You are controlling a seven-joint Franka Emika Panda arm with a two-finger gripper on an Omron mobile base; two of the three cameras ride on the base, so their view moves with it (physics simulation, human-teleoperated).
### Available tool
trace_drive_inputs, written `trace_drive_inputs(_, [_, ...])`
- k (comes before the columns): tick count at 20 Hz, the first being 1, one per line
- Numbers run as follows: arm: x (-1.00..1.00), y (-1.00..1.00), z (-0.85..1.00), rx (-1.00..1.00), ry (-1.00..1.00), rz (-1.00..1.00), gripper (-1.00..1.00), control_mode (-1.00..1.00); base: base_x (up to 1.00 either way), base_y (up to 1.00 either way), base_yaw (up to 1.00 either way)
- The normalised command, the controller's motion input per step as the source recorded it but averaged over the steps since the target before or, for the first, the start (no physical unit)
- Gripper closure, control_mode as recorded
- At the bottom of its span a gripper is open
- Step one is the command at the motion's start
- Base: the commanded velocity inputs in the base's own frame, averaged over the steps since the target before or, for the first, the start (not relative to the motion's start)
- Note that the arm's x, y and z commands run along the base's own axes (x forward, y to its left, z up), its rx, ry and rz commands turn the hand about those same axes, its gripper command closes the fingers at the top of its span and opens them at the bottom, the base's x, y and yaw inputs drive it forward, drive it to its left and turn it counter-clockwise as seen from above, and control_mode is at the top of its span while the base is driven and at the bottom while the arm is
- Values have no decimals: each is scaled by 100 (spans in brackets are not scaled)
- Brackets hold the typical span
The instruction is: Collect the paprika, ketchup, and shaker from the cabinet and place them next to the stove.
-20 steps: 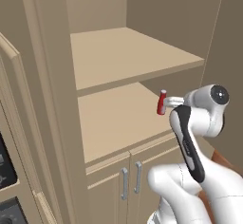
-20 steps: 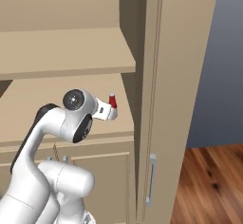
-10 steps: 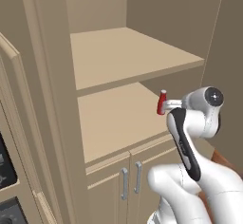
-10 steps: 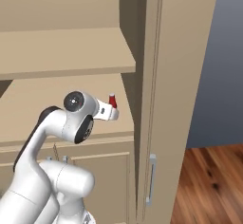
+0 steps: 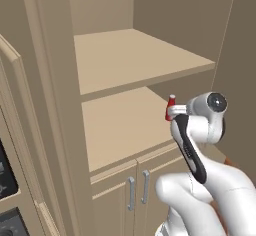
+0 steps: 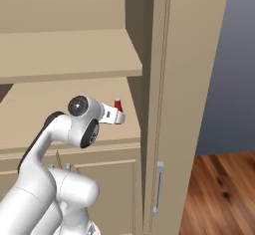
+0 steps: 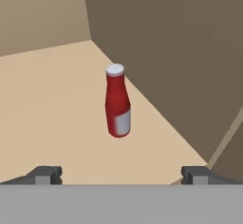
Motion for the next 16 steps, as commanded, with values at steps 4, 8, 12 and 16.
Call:
trace_drive_inputs(4, [26, 0, 0, 0, 0, 0, -100, -100, 0, 0, 0])
trace_drive_inputs(8, [27, 0, 0, 0, 0, 0, -100, -100, 0, 0, 0])
trace_drive_inputs(12, [26, 0, 0, 0, 0, 0, -100, -100, 0, 0, 0])
trace_drive_inputs(16, [24, 0, 0, 0, 0, 0, -100, -100, 0, 0, 0])
